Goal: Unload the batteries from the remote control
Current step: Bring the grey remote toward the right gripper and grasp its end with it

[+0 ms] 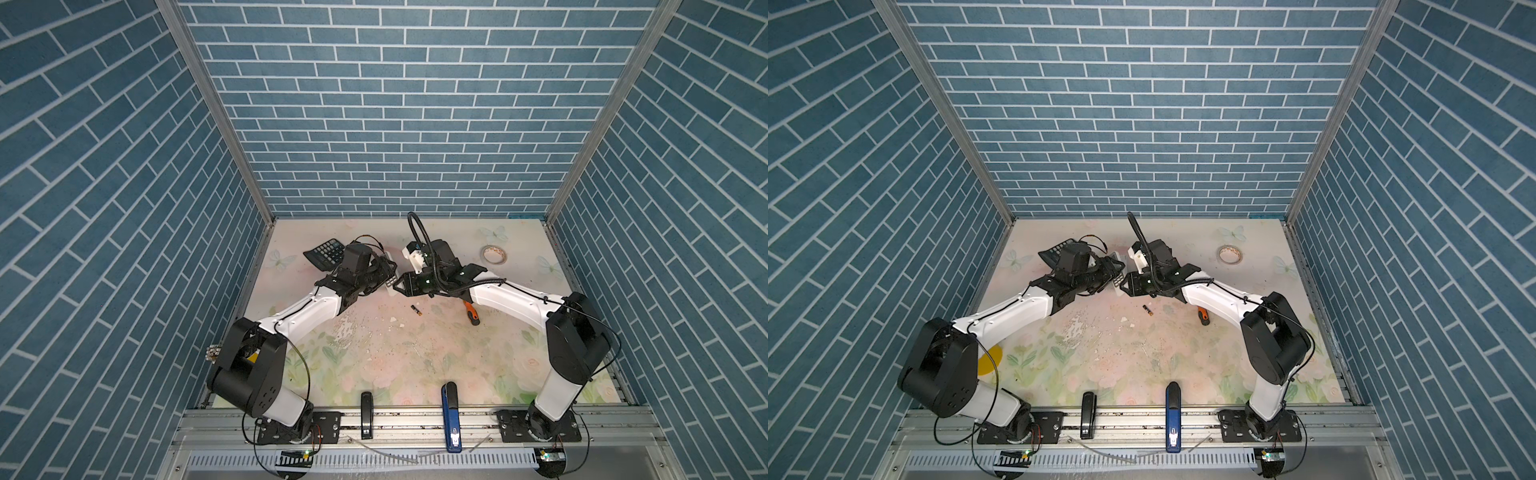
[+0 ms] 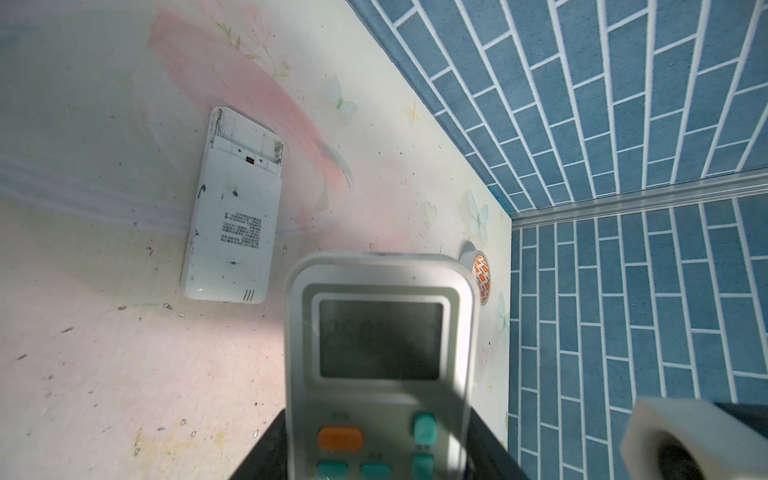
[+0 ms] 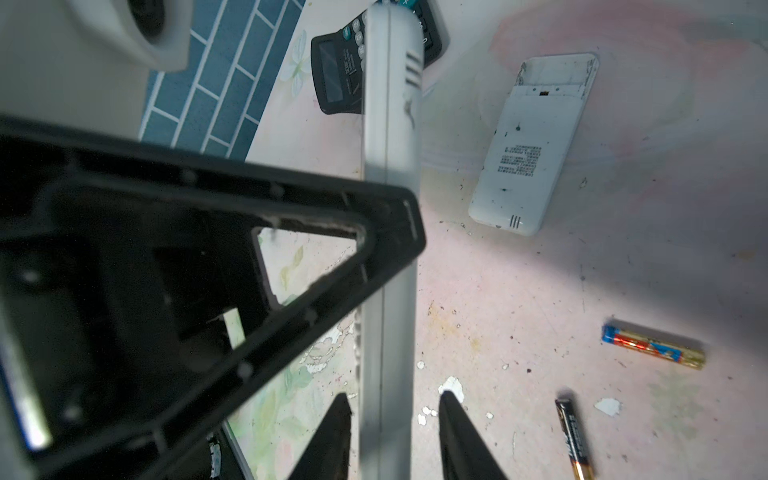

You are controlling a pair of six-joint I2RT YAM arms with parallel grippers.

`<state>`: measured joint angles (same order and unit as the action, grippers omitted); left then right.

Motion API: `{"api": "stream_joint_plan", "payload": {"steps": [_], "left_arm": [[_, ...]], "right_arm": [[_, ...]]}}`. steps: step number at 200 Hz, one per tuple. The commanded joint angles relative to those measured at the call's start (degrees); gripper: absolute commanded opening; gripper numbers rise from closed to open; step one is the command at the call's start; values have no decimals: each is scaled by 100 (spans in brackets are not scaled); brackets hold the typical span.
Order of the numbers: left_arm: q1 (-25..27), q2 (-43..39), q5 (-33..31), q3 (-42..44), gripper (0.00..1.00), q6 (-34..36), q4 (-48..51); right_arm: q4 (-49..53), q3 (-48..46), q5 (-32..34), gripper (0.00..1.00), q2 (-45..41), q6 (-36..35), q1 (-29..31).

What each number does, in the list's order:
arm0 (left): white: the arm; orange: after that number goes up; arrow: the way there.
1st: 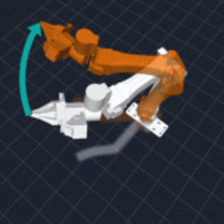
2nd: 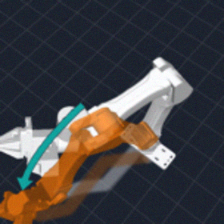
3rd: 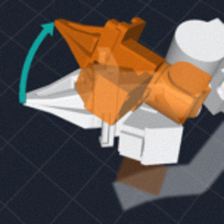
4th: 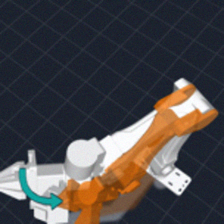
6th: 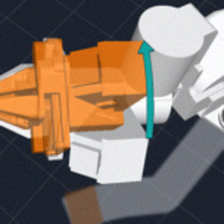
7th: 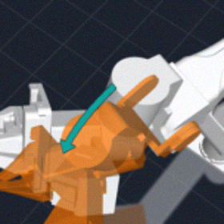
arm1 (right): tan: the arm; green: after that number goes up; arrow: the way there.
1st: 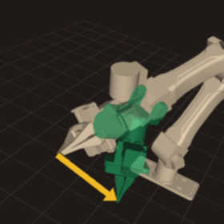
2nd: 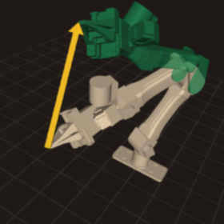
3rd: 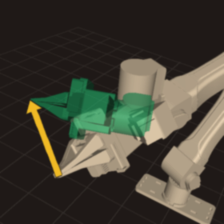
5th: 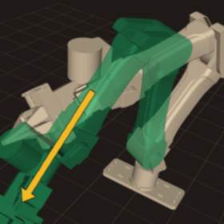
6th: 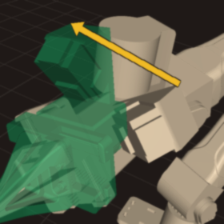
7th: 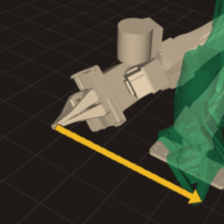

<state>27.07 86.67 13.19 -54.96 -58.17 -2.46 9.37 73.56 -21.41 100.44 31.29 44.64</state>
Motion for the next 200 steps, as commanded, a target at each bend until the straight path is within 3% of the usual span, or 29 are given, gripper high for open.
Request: {"api": "stream_joint_plan", "payload": {"steps": [1, 33, 64, 119, 135, 200], "left_arm": [[50, -164, 26, 37, 29, -28, -210], [80, -212, -18, 77, 30, -52, -220], [104, -273, -80, 130, 31, -55, -220], [100, -432, -199, 278, 42, -66, -238], [101, -475, -304, 285, 51, 9, -154], [76, -902, -1022, -1, 69, 783, 786]], "right_arm": [[-261, 342, 6, 33, 155, 191, 36], [-417, 335, -66, 28, 204, 281, 51], [-507, 293, -67, 16, 204, 321, 49], [-581, 255, -65, 0, 126, 275, 47], [-495, 268, -48, 0, 104, 232, 45], [-94, 130, -19, 0, -175, 19, 45]]}}
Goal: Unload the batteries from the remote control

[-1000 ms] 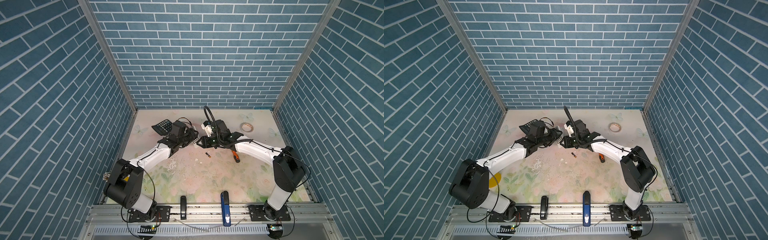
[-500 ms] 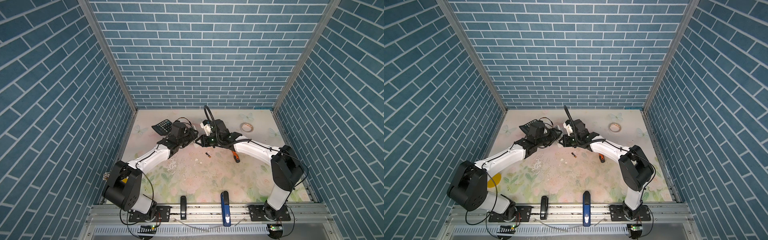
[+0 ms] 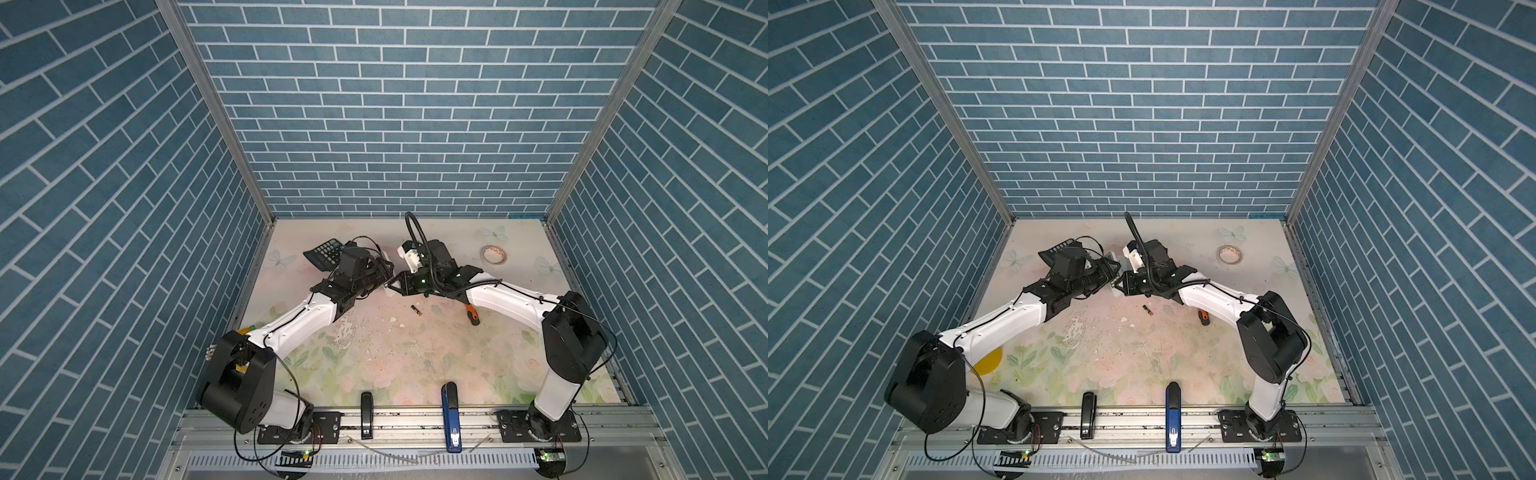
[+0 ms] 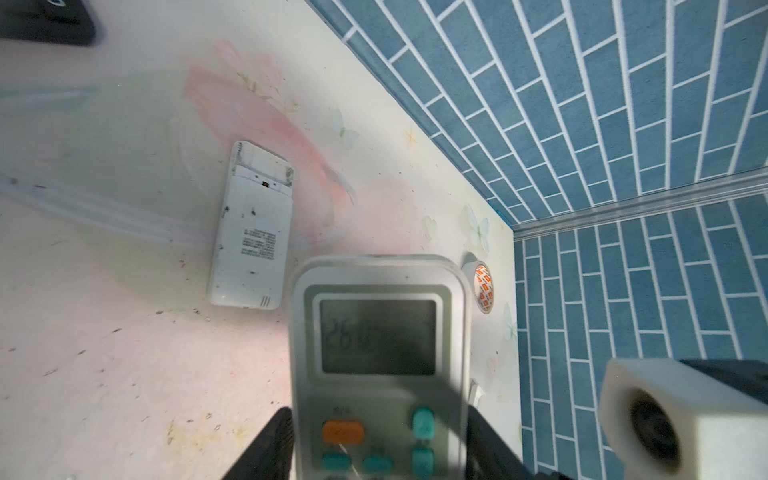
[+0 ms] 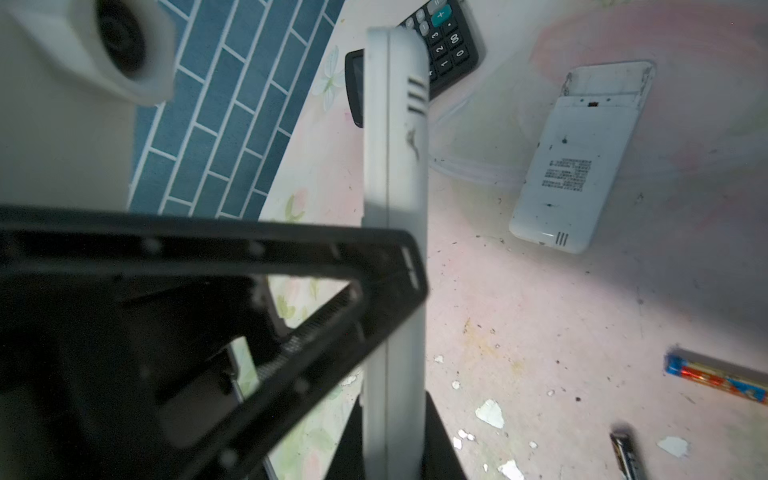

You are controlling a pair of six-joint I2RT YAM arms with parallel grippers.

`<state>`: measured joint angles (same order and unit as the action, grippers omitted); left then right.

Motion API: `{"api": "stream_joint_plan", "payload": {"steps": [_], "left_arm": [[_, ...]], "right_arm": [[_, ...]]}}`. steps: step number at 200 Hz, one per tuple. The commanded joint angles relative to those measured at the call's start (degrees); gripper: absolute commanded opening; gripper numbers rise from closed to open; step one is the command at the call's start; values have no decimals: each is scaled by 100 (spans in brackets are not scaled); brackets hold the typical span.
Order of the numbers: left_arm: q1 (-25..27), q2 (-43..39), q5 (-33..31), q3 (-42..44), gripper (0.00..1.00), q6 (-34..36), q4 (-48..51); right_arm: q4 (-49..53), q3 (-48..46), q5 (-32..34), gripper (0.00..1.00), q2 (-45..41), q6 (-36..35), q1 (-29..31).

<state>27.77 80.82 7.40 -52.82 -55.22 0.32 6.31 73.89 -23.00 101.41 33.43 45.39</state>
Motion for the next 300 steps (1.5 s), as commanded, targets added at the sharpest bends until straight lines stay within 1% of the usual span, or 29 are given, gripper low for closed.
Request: {"api": "stream_joint_plan", "payload": {"steps": [1, 20, 39, 58, 76, 101, 129, 149, 160, 187, 214, 218, 254, 275, 300], "left_arm": [[8, -328, -451, -213, 69, 505, 520], [-50, -515, -623, -233, 71, 637, 664], [-210, -659, -546, -199, 71, 647, 753], [-417, -758, -401, -211, 71, 600, 1024], [-572, -802, -265, -322, 74, 651, 1393], [-769, -717, 211, -475, 75, 606, 1713], [-920, -434, 868, -771, 75, 524, 2137], [-990, -234, 1351, -910, 75, 256, 2219], [-990, -126, 1519, -978, 75, 97, 2186], [-984, 125, 2065, -1079, 74, -449, 1897], [-981, 110, 2185, -1108, 74, -753, 1820], [-988, 105, 2202, -1108, 75, -932, 1814], [-981, 167, 2419, -982, 75, -1479, 1524], [-976, 299, 2596, -891, 74, -1719, 1265], [-967, 430, 2735, -807, 71, -1927, 1059]], "right_arm": [[221, 94, 139, 0, -275, -196, -29], [326, 23, 162, 0, -394, -238, -30], [577, -23, 312, 0, -551, -398, -29], [1032, 23, 501, 0, -729, -813, -23], [1497, 79, 764, 0, -846, -1287, -29], [2122, 222, 1065, 0, -872, -1993, -30], [2186, 111, 1465, 0, -992, -2436, -15], [2217, 67, 1762, 0, -1066, -2708, 38], [2261, 50, 2087, 0, -1099, -2879, 104], [2426, 79, 2605, 0, -1084, -3304, 296], [2617, 187, 3066, 0, -1009, -3606, 514], [2628, 187, 3126, 0, -1000, -3650, 544], [2612, 251, 3703, 0, -963, -3987, 867], [2632, 318, 3806, 0, -895, -4096, 1001], [2692, 406, 3974, 0, -782, -4224, 1139]]}}
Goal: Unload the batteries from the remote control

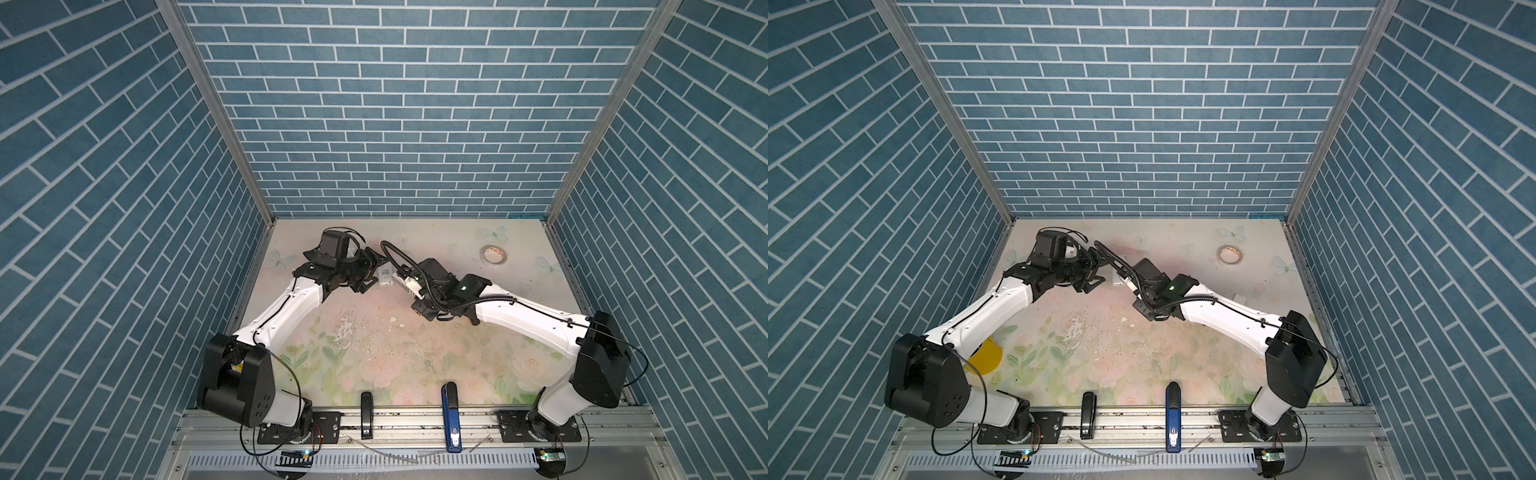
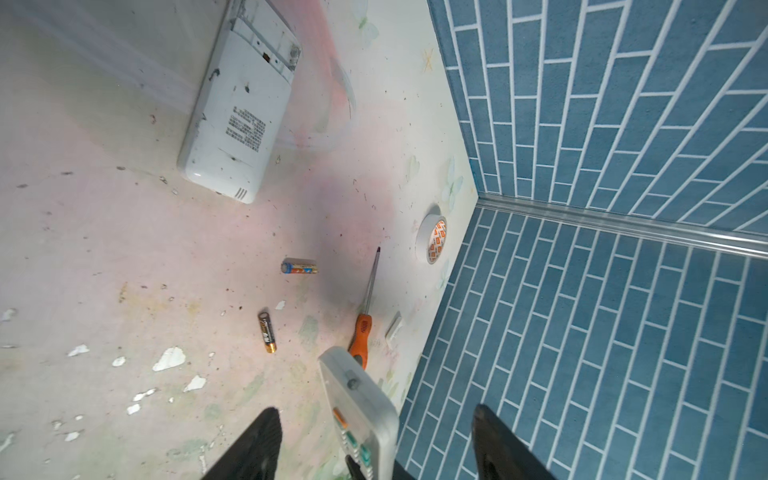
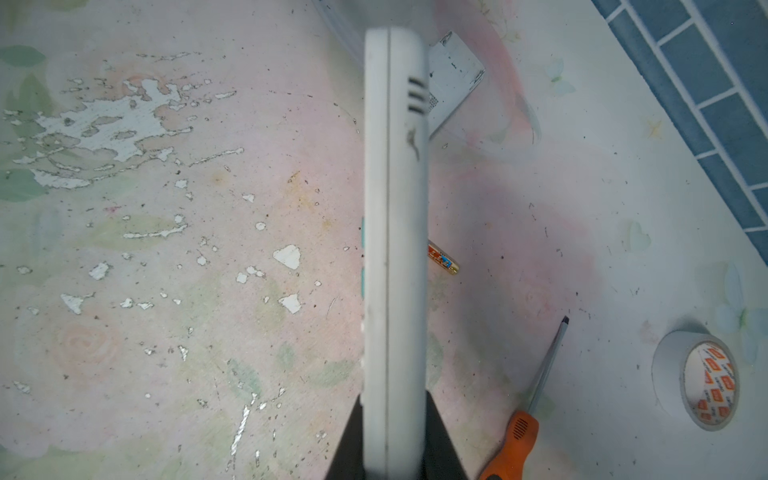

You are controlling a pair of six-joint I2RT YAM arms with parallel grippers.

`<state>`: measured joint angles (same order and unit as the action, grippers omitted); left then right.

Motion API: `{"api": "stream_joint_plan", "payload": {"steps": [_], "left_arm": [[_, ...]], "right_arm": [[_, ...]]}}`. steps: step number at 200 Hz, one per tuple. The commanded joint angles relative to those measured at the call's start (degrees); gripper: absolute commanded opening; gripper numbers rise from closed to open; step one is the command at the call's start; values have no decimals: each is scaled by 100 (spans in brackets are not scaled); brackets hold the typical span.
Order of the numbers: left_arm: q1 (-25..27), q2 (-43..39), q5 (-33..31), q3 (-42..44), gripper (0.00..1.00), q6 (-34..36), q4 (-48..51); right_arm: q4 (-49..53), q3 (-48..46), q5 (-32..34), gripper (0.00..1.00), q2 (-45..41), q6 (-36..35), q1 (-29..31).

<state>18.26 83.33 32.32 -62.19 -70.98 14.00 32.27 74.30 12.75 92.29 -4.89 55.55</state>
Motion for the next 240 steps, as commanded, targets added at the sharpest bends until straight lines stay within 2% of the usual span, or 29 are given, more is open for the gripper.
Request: {"api": "stream_joint_plan", "payload": {"steps": [1, 96, 240], "left_arm": [[-16, 181, 246, 130, 71, -353, -309], [106, 495, 498, 77, 64, -389, -152], [203, 816, 864, -201, 38, -390, -63]], "right_arm": [[95, 365, 410, 0, 139, -400, 127], [39, 584, 649, 0, 255, -686, 390], [-104, 766, 753, 0, 544, -945, 468]]}}
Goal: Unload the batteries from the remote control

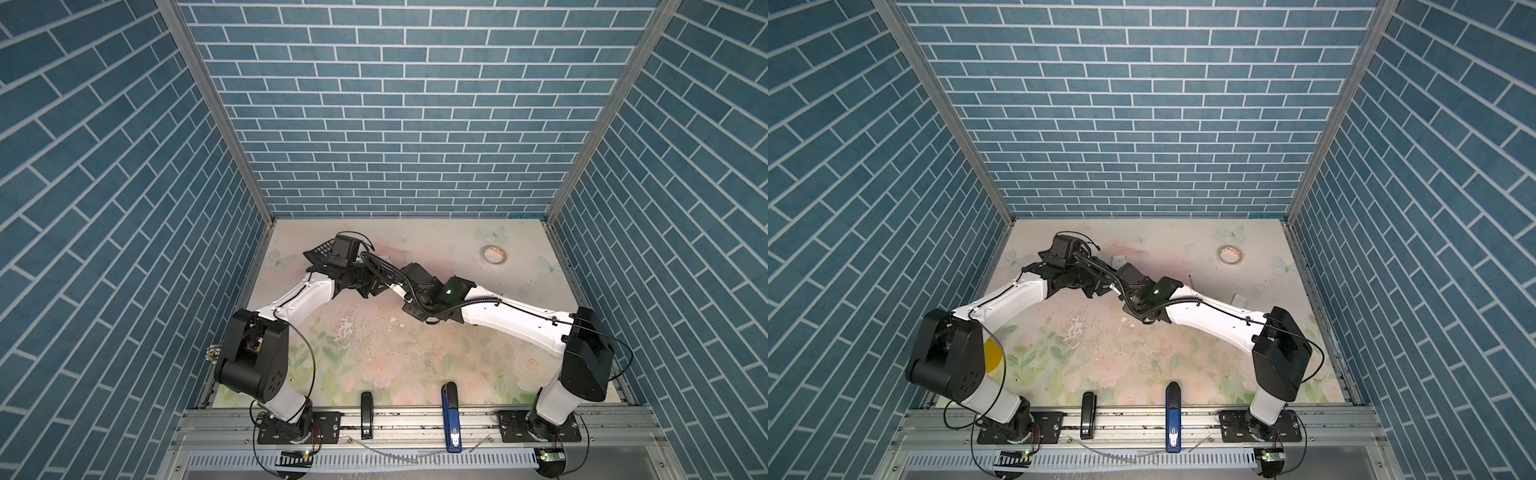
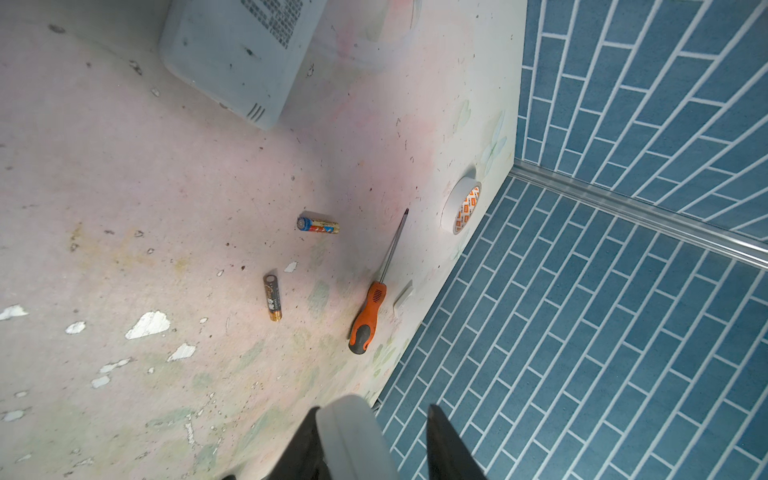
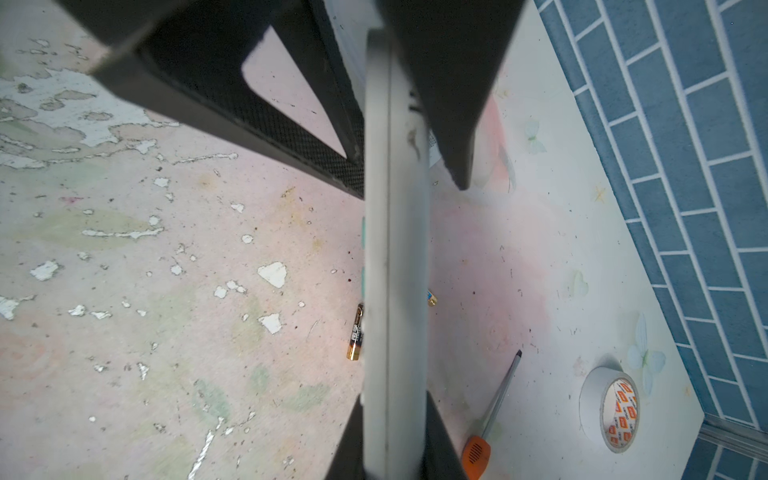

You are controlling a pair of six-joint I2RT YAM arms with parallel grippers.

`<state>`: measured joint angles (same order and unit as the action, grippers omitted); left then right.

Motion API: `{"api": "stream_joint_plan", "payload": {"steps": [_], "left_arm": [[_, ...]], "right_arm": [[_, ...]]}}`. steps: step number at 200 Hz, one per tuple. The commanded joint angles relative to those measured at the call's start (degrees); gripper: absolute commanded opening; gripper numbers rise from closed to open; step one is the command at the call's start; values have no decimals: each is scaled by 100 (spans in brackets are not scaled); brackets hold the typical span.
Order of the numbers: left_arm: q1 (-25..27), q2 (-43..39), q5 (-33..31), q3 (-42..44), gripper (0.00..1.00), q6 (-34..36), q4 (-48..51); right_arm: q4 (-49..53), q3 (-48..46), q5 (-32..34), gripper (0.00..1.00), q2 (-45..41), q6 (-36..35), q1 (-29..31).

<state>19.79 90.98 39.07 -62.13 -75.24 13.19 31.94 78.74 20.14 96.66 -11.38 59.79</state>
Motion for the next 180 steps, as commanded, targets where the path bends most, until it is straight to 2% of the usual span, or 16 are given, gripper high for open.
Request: {"api": "stream_joint_plan", "payload": {"steps": [1, 74, 129, 163, 180], "left_arm": [[50, 51, 189, -210, 38, 36, 17], [51, 19, 224, -178, 29, 29, -16], [59, 8, 276, 42, 15, -184, -450], [56, -80, 310, 208, 0, -325, -738], [58, -98, 312, 262, 0, -376, -881]], "right_arm": [[-73, 320, 20, 0, 112, -295, 39], [-140, 379, -4, 0, 199, -322, 51], [-234, 420, 5, 0, 241, -320, 50], [-243, 436, 50, 0, 258, -303, 53], [-267, 425, 78, 0, 241, -264, 48]]}}
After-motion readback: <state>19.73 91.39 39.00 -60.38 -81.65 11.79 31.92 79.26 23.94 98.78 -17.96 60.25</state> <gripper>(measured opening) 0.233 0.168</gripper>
